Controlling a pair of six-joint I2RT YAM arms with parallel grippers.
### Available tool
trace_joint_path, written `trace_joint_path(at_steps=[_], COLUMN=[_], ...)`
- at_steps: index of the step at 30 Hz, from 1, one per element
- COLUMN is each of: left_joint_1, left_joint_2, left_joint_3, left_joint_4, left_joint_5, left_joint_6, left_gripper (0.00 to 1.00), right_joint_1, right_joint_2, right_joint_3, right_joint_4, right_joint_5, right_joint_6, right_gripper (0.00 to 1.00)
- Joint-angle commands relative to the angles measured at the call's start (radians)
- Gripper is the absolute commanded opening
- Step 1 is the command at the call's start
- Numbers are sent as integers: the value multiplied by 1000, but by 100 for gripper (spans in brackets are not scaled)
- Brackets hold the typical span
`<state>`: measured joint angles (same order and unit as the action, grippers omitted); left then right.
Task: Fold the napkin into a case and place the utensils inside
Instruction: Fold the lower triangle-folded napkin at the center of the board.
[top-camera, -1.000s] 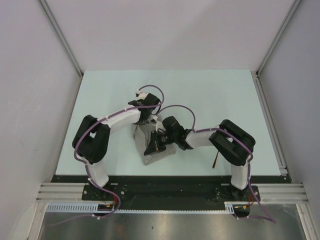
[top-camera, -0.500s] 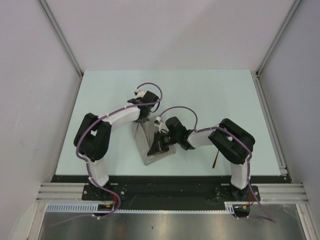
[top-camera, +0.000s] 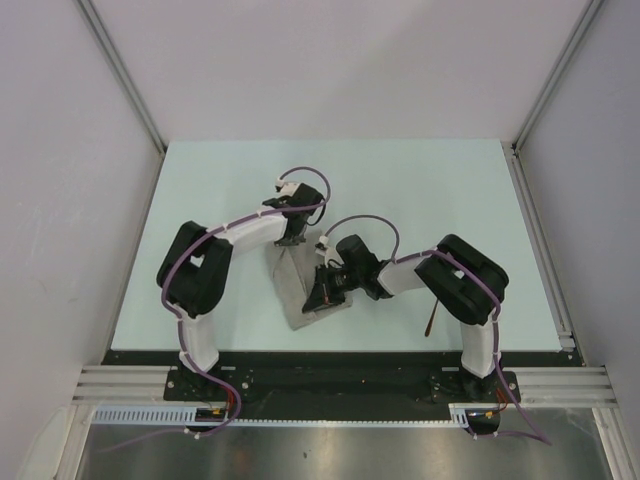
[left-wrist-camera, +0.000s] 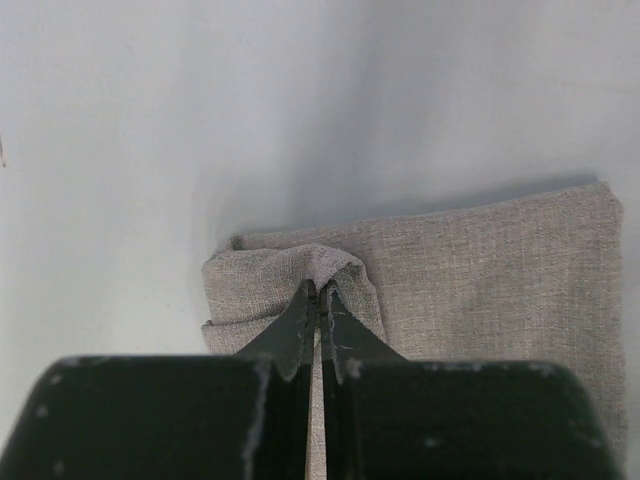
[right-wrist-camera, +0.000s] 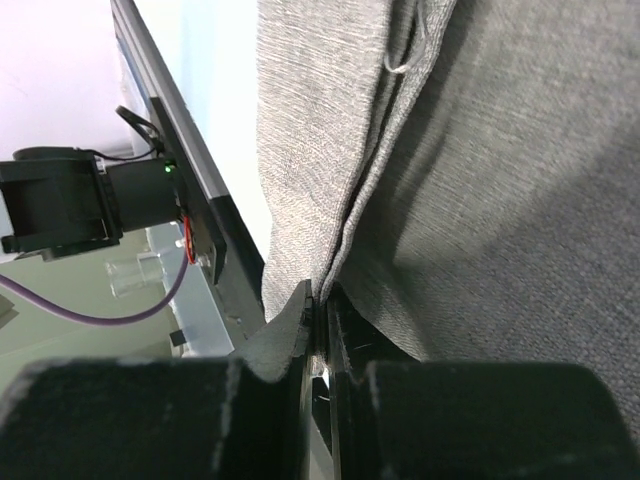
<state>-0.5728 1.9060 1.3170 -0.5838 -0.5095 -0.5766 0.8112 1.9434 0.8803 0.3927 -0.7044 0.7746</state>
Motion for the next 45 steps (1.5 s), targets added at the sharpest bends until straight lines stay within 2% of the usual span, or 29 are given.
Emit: trace_joint_path(at_steps=[1, 12, 19, 22, 24, 26, 28, 29, 35, 39, 45], left_joint_1=[-18, -19, -19, -19, -18, -19, -19, -19, -19, -9, 85], left_joint_2=[-5, 24, 25, 19, 7, -1, -24, -34, -171, -306, -479], left_joint_3=[30, 25, 16, 13, 11, 18, 24, 25, 24, -74, -309], left_joint_4=[48, 64, 90, 98, 98, 93, 82, 81, 12, 1, 94], left_joint_5=[6, -3, 2, 6, 8, 12, 23, 34, 60, 84, 299], left_joint_6=[-19, -9, 0, 6, 9, 18, 27, 32, 60, 67, 49], left_gripper=[0, 0, 0, 2, 7, 19, 25, 33, 56, 56, 38], right_joint_1=[-1, 3, -17, -15, -15, -18, -21, -23, -53, -63, -46], right_joint_2=[9, 14, -20, -17, -31, -44, -64, -75, -141, -239, -265], right_joint_3=[-12, -29, 28, 45, 39, 45, 54, 60, 115, 115, 95], right_joint_4=[8, 26, -102, -141, -141, -164, -217, -242, -377, -482, -424], right_joint_5=[8, 17, 46, 49, 58, 63, 89, 101, 155, 252, 231], right_joint_6=[-21, -17, -99, -123, -124, -136, -159, -187, -270, -313, -281], right_gripper=[8, 8, 11, 16, 18, 21, 25, 26, 35, 40, 45])
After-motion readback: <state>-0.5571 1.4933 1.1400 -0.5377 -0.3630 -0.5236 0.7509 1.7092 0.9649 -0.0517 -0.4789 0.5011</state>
